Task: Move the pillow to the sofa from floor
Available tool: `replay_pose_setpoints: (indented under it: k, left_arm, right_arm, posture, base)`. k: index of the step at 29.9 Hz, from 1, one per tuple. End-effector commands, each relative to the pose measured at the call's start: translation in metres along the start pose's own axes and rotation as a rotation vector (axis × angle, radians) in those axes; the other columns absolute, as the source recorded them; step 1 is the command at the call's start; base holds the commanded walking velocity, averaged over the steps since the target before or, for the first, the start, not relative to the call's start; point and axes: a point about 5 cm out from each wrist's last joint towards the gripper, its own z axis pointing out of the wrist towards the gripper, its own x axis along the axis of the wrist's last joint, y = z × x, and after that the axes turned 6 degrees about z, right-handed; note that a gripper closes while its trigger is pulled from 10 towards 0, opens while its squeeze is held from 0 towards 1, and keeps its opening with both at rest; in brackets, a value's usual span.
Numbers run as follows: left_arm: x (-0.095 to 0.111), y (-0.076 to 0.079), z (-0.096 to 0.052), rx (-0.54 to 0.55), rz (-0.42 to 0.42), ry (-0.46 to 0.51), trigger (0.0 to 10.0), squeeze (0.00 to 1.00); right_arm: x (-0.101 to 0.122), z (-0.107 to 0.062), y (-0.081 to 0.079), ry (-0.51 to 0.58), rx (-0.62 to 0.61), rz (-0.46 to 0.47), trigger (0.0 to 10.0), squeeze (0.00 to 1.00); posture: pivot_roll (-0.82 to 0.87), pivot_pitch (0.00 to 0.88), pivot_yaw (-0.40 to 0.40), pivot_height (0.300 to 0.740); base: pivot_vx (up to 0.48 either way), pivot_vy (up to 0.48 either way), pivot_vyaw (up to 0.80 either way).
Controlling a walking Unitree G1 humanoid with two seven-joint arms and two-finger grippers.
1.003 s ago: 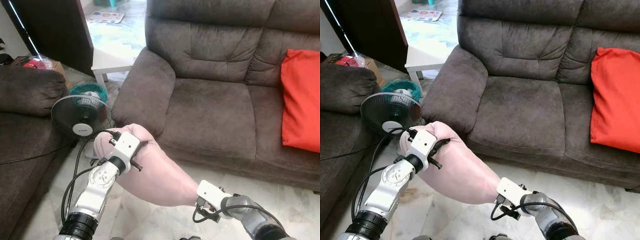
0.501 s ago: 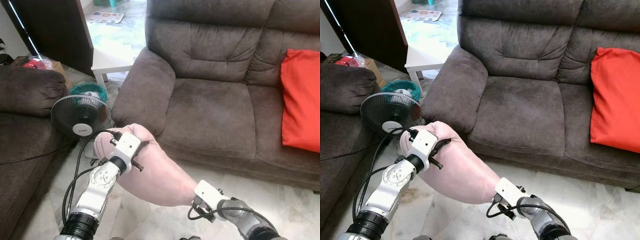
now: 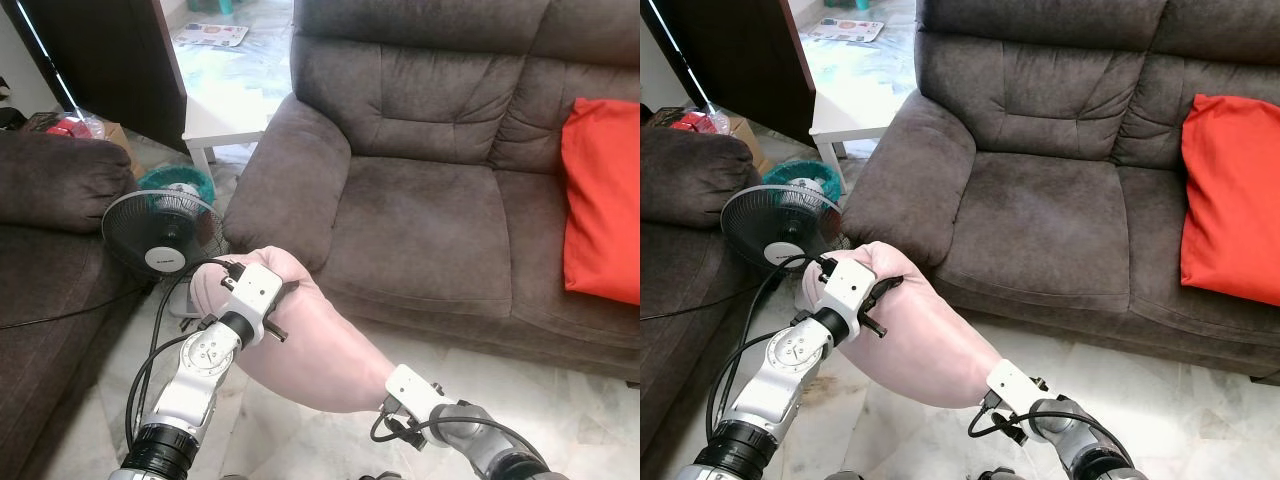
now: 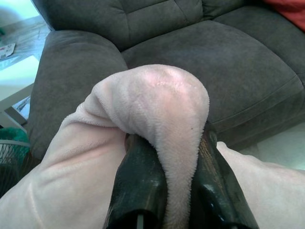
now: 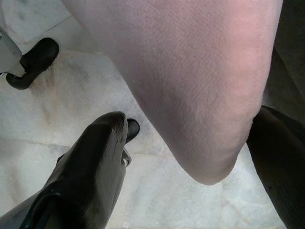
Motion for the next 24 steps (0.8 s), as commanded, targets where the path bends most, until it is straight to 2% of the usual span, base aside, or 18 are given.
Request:
replay_pose_setpoints:
  k: [1, 11, 19, 20, 21, 22, 24]
  left_arm:
    - [0.025, -0.009, 0.007, 0.036, 0.029, 0.115, 10.0, 0.0]
    - [0.034, -0.002, 0.007, -0.022, -0.02, 0.171, 10.0, 0.0]
    - [0.035, -0.002, 0.007, -0.03, -0.019, 0.177, 10.0, 0.0]
    - [0.036, -0.003, 0.007, -0.031, -0.019, 0.178, 10.0, 0.0]
    - [0.036, -0.003, 0.007, -0.031, -0.019, 0.178, 10.0, 0.0]
    - [0.036, -0.003, 0.007, -0.03, -0.02, 0.178, 10.0, 0.0]
    - [0.036, -0.004, 0.007, -0.029, -0.02, 0.178, 10.0, 0.0]
  right_arm:
    - [0.0, 0.001, -0.001, 0.006, -0.008, 0.013, 10.0, 0.0]
    - [-0.005, 0.0, 0.002, 0.008, -0.053, 0.053, 10.0, 0.0]
    - [-0.012, 0.0, 0.001, -0.022, -0.059, 0.059, 9.8, 0.0]
    - [-0.012, 0.0, 0.002, -0.026, -0.064, 0.06, 3.7, 0.0]
    - [-0.012, 0.0, 0.002, -0.026, -0.064, 0.06, 3.7, 0.0]
    - [-0.011, 0.0, 0.002, -0.028, -0.067, 0.06, 0.0, 0.0]
    - [-0.01, 0.001, 0.003, -0.031, -0.073, 0.063, 0.0, 0.0]
  posture:
    - [0.15, 0.098, -0.019, 0.74]
    - [0.16, 0.1, -0.02, 0.74]
    - [0.17, 0.098, -0.021, 0.74]
    - [0.17, 0.097, -0.021, 0.74]
    - [0.17, 0.097, -0.021, 0.74]
    - [0.17, 0.097, -0.021, 0.74]
    - [0.16, 0.097, -0.021, 0.74]
  base:
    - [0.0, 0.0, 0.0]
    - [0.0, 0.0, 0.0]
    - [0.0, 0.0, 0.0]
    - [0.0, 0.0, 0.0]
    - [0.0, 0.0, 0.0]
    - [0.0, 0.0, 0.0]
    - [0.0, 0.0, 0.0]
